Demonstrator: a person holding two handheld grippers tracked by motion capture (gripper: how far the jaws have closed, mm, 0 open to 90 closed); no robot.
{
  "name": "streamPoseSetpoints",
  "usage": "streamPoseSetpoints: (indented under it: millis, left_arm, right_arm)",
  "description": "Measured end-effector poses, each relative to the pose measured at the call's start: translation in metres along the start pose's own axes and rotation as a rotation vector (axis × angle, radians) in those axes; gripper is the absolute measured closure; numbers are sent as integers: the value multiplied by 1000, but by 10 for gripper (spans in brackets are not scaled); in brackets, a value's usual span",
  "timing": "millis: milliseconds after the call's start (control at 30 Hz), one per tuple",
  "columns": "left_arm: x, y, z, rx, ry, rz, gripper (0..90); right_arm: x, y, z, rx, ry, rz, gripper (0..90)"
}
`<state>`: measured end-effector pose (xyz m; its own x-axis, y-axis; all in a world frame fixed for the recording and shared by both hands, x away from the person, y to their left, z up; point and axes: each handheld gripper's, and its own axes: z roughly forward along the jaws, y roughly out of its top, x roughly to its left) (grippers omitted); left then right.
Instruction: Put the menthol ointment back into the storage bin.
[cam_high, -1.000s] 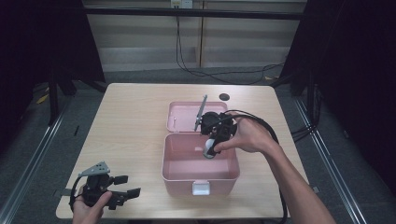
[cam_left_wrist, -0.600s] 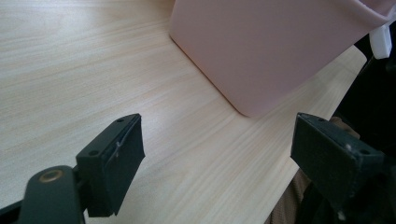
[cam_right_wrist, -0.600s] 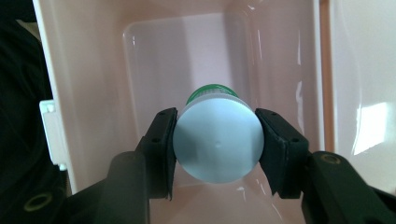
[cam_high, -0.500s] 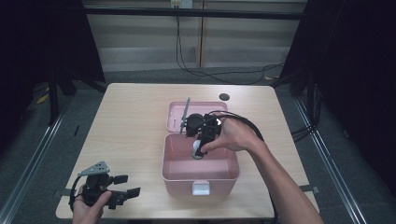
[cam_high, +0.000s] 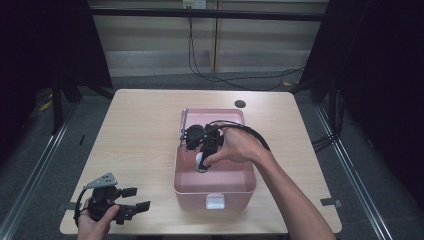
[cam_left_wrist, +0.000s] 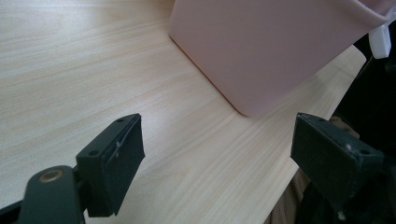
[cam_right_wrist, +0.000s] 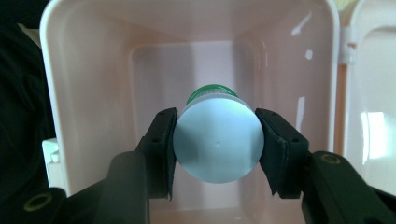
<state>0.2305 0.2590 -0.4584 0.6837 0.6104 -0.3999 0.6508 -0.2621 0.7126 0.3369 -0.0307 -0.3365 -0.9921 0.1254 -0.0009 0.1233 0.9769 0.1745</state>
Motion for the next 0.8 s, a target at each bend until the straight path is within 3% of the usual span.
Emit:
streamPoseSetpoints:
  millis: [467, 800]
  left_arm:
    - [0, 0, 0, 2, -2, 0, 170]
    - [0, 1, -1, -12, -2, -1, 170]
  right_arm:
    - [7, 24, 16, 46, 12, -55, 511]
    - [8, 36, 35, 74, 43, -49, 510]
